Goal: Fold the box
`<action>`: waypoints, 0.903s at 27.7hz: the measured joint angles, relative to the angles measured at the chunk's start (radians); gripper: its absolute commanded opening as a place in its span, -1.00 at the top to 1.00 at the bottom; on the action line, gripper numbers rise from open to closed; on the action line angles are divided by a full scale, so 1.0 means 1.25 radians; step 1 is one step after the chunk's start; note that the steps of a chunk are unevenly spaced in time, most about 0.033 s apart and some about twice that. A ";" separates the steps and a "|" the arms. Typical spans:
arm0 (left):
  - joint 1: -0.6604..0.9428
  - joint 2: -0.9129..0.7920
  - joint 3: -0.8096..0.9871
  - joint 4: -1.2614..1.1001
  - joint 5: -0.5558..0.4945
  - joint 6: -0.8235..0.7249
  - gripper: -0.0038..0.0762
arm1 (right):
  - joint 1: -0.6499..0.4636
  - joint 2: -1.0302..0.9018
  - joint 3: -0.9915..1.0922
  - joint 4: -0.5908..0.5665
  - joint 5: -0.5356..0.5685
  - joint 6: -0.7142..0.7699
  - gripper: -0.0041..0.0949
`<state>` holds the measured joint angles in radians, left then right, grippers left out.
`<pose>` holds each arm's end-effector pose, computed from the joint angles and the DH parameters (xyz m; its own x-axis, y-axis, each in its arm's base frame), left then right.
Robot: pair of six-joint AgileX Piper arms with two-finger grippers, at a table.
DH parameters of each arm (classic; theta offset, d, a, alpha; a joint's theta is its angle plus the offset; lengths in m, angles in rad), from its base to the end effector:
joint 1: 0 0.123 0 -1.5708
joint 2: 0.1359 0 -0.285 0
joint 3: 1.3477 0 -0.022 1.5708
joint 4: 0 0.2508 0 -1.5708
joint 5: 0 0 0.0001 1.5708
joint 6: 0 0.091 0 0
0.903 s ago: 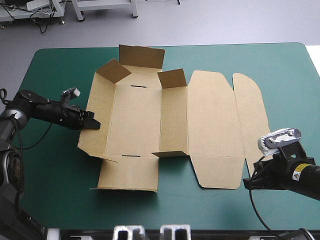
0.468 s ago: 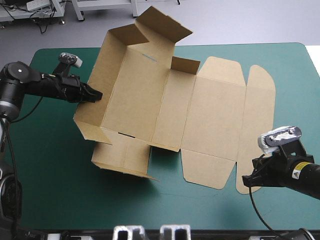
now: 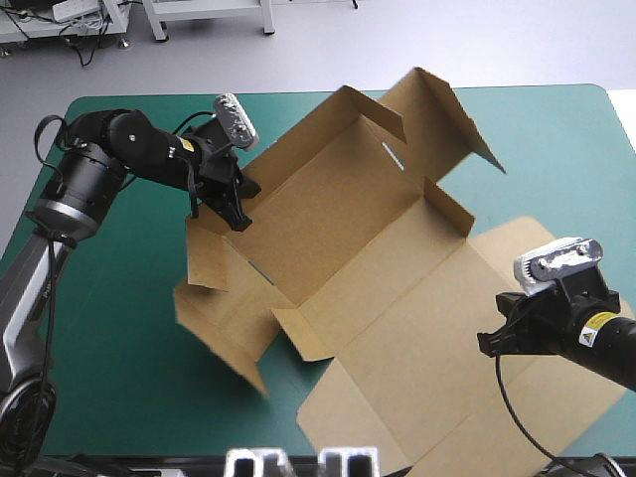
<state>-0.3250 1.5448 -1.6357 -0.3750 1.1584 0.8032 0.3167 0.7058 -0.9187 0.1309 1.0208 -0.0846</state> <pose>0.2970 -0.1323 0.4024 -0.3244 0.7083 -0.6270 0.8526 0.5060 0.1306 0.1026 0.0443 0.3712 -0.6181 -0.2192 -0.7549 -0.3991 0.9149 0.0611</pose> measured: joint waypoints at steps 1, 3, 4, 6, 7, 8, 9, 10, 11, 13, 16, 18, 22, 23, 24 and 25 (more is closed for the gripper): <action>-0.016 0.000 0.000 0.013 -0.013 -0.001 0.93 | 0.000 0.000 0.000 0.000 -0.011 -0.001 0.96; -0.042 0.000 0.000 0.039 -0.044 -0.003 0.93 | 0.000 0.000 0.000 0.000 -0.031 -0.001 0.96; -0.051 0.000 0.000 0.048 -0.058 -0.002 0.93 | 0.000 0.000 0.000 0.001 -0.042 -0.001 0.96; -0.074 0.000 0.000 0.074 -0.085 -0.002 0.93 | 0.000 0.000 0.000 0.001 -0.060 -0.001 0.96; -0.082 0.000 0.000 0.089 -0.095 -0.002 0.93 | 0.000 0.000 0.000 0.001 -0.066 -0.001 0.96; -0.093 0.000 0.000 0.103 -0.105 -0.002 0.93 | 0.000 0.000 0.000 0.001 -0.074 -0.001 0.96; -0.104 0.000 0.000 0.125 -0.119 -0.004 0.93 | 0.000 0.000 0.000 0.001 -0.087 -0.001 0.96; -0.114 0.000 0.000 0.143 -0.129 -0.006 0.93 | 0.000 0.000 0.000 0.001 -0.097 -0.001 0.96; -0.122 0.000 0.000 0.160 -0.145 -0.007 0.93 | 0.000 0.000 0.000 0.001 -0.106 -0.001 0.96; -0.142 0.000 0.000 0.204 -0.178 -0.007 0.93 | 0.000 0.006 -0.007 0.001 -0.121 0.005 0.96; -0.159 0.000 0.000 0.251 -0.220 -0.006 0.93 | 0.000 0.035 -0.036 0.001 -0.124 0.016 0.96; -0.165 0.000 0.000 0.258 -0.234 -0.003 0.93 | 0.000 0.062 -0.063 0.003 -0.124 0.018 0.96; -0.167 0.000 0.000 0.260 -0.217 0.001 0.93 | 0.000 0.123 -0.136 0.004 -0.118 0.020 0.96; -0.167 0.000 0.000 0.261 -0.212 0.001 0.93 | 0.000 0.134 -0.153 0.004 -0.118 0.020 0.96; -0.167 0.000 0.000 0.259 -0.206 0.009 0.93 | 0.000 0.158 -0.187 0.004 -0.117 0.020 0.96; -0.167 -0.001 0.000 0.252 -0.202 0.024 0.93 | 0.000 0.171 -0.207 0.004 -0.117 0.020 0.96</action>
<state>-0.5336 1.5440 -1.6357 -0.0603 0.9055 0.8334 0.3167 0.9190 -1.1779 0.1365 0.8750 -0.0595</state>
